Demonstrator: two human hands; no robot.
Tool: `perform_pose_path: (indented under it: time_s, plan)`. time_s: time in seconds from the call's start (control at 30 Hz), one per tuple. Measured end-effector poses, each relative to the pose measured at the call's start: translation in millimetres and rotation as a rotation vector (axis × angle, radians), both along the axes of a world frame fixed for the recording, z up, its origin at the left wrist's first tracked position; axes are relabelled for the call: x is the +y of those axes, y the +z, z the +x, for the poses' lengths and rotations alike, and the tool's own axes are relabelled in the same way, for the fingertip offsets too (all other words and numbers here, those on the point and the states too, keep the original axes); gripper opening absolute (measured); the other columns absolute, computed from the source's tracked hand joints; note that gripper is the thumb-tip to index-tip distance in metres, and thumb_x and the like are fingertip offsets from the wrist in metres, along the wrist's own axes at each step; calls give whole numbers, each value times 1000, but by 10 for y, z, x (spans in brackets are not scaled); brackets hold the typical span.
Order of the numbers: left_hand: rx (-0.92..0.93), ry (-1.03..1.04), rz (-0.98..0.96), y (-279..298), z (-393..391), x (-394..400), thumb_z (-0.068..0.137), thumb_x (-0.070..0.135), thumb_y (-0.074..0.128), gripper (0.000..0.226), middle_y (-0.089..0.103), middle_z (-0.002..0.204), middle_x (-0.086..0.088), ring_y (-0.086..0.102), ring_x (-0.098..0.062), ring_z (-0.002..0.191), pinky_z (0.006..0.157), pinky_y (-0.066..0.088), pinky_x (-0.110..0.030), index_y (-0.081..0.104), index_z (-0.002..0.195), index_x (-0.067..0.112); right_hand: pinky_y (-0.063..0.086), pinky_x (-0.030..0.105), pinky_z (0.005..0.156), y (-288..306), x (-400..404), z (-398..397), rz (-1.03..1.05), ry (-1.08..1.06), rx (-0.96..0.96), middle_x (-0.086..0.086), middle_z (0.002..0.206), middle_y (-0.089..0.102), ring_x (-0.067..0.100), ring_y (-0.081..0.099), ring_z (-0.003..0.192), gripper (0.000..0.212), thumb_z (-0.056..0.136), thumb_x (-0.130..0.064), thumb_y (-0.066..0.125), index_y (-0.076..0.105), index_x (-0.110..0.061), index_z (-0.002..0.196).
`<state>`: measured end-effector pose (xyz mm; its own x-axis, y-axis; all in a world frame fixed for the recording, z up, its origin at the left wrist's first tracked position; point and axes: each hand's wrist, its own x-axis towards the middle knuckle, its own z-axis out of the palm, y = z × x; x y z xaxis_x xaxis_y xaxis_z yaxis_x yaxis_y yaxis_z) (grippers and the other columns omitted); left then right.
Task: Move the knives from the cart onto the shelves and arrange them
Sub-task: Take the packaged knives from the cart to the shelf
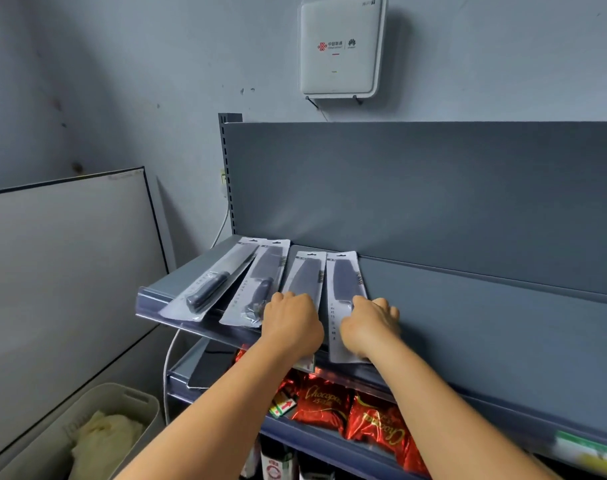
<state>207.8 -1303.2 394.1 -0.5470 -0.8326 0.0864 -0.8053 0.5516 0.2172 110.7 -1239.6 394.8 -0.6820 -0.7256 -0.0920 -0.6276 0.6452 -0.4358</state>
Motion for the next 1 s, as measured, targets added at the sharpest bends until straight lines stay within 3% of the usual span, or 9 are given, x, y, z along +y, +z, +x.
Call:
perform_pose_path:
  time_s: [0.17,0.27,0.4,0.63,0.73,0.87,1.0]
  plan:
    - [2,-92,-54,28,42,-2,90,18,42,24,54,119,-12,45,-30,114,89,40,-36,53,109,7,36,37,99,-11,51,34,18,7,40,7,140,34,29,32,125,37,96,-33,39,42,-22,131]
    - [57,-177,-123,61,53,51,93,27,44,29,55,120,-10,47,-29,113,87,40,-35,49,115,10,32,38,103,-18,195,47,-30,28,82,0,148,29,27,29,130,45,99,-39,35,31,-31,142]
    - [154,-312,-171,49,36,270,95,37,45,54,46,137,-5,41,-26,126,100,35,-34,32,142,16,19,42,113,-3,525,72,-90,32,151,-6,157,16,24,16,142,53,99,-47,31,17,-34,149]
    - [209,-573,-199,-144,-33,941,95,39,42,60,33,148,1,29,-19,136,111,26,-28,23,148,19,12,41,117,-155,1396,88,-193,-127,174,-11,158,10,15,6,145,62,98,-47,36,7,-34,151]
    - [182,-687,-188,-340,-91,1318,92,38,48,60,39,145,-4,35,-23,135,110,29,-32,32,146,17,11,40,117,-332,1830,91,-206,-230,147,-12,158,7,14,5,145,67,97,-48,38,4,-34,152]
    - [157,-818,-173,-623,-213,1851,81,39,62,58,58,130,-6,56,-25,119,98,46,-34,53,133,15,14,35,117,-657,2511,84,-184,-352,110,-13,157,7,12,6,145,67,96,-48,40,5,-33,152]
    - [58,-964,-30,-931,-348,2468,96,42,39,63,19,155,3,17,-17,143,116,15,-28,14,151,24,16,33,116,-1004,3272,92,-127,-495,14,-11,157,10,14,11,144,67,96,-47,41,7,-32,152]
